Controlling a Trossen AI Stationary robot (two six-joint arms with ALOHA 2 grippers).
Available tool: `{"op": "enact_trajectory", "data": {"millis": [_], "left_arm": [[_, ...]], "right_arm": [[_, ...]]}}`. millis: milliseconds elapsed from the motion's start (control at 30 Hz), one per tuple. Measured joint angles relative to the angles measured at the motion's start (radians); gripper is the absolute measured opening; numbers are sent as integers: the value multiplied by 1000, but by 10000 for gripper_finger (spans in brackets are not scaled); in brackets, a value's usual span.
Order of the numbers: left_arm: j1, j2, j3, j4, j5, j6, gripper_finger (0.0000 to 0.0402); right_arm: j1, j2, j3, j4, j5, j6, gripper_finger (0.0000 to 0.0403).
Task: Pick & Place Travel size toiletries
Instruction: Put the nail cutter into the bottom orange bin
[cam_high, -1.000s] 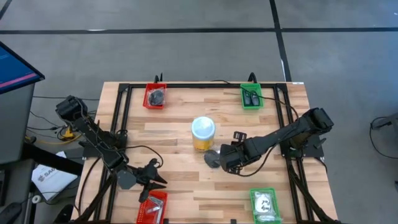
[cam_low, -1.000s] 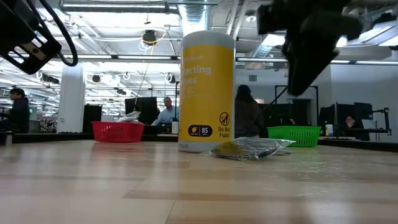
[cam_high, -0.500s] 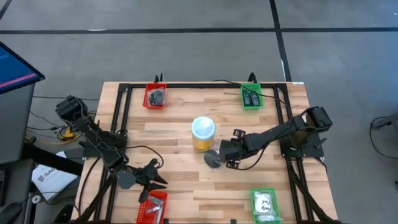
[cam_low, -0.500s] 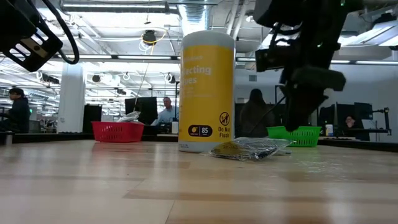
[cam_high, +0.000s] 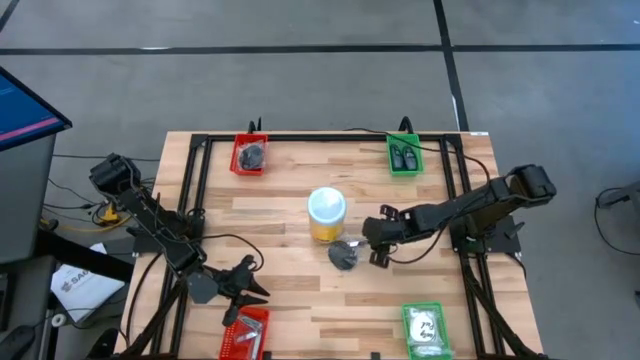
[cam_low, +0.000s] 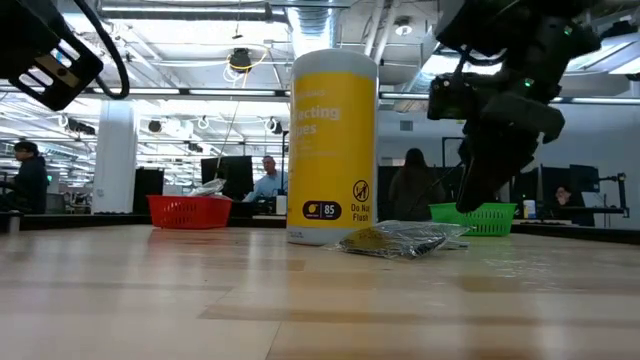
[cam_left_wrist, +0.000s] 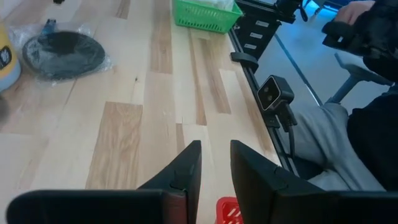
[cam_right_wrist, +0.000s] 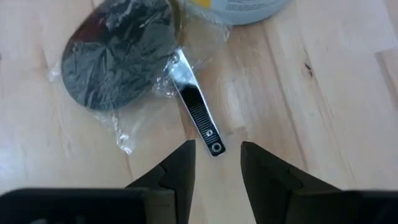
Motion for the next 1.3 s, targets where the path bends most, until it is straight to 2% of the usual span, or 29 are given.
{"op": "enact_trajectory", "data": {"millis": [233,900,1300], "left_arm": [[7,0,0,30,-4,65,77],[48,0,0,37,-19,85,77],[48,0,0,43,-19,86,77]], "right_arm": [[15,-21,-83,118,-8,12,118],[15,148,-80,299,11,3,118],[16,156,-73,339,-5,-13,118]]}}
